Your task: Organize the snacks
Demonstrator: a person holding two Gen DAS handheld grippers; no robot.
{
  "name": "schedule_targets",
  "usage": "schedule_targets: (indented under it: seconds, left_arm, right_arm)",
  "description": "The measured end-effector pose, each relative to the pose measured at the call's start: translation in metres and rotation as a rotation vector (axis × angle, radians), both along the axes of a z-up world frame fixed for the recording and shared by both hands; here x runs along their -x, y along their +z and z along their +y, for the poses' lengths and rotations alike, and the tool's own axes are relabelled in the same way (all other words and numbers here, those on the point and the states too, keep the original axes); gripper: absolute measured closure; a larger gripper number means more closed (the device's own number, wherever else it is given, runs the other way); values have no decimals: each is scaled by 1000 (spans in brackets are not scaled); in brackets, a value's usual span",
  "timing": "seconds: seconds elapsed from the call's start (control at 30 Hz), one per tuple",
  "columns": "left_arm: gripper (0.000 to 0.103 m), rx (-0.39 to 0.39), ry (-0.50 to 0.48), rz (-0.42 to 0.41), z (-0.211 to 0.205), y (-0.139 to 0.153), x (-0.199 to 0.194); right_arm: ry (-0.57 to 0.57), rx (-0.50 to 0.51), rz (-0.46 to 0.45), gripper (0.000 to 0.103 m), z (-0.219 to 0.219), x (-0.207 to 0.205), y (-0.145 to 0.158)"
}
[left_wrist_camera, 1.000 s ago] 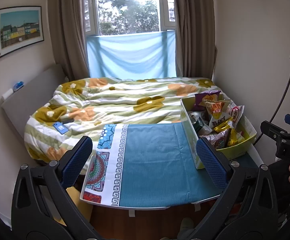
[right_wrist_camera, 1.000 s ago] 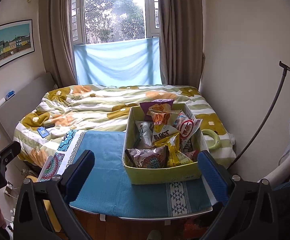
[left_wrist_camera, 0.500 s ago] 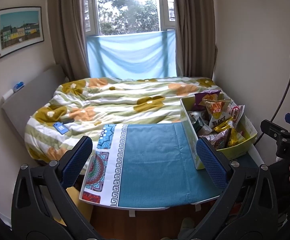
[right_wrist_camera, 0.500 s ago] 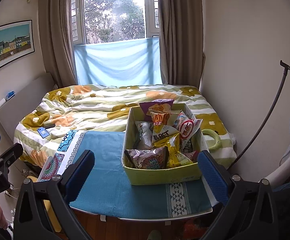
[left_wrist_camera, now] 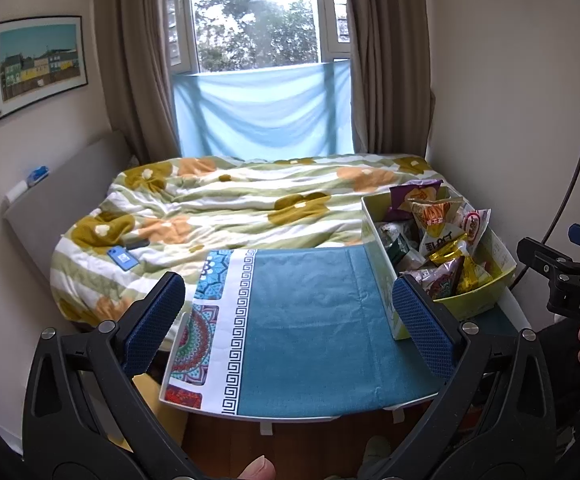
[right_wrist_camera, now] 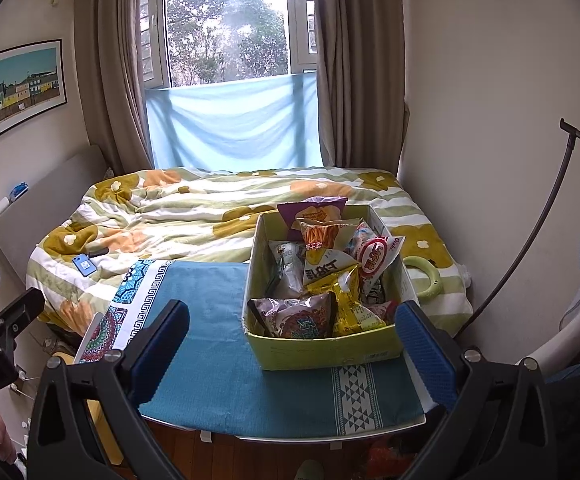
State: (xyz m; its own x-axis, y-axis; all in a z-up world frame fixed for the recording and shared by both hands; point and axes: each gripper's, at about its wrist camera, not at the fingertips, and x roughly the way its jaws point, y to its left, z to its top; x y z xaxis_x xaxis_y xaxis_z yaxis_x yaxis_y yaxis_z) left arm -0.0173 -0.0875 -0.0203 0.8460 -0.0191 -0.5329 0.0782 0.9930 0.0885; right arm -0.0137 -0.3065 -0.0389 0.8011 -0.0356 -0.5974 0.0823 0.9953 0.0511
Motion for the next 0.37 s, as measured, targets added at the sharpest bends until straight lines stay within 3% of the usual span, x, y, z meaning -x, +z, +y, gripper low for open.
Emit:
schedule_targets:
  seconds: [0.37]
  left_arm:
    - [0,56,-23,-16,6,-1,-1]
  right_arm:
    - [-2,1,0,0,3,0,0]
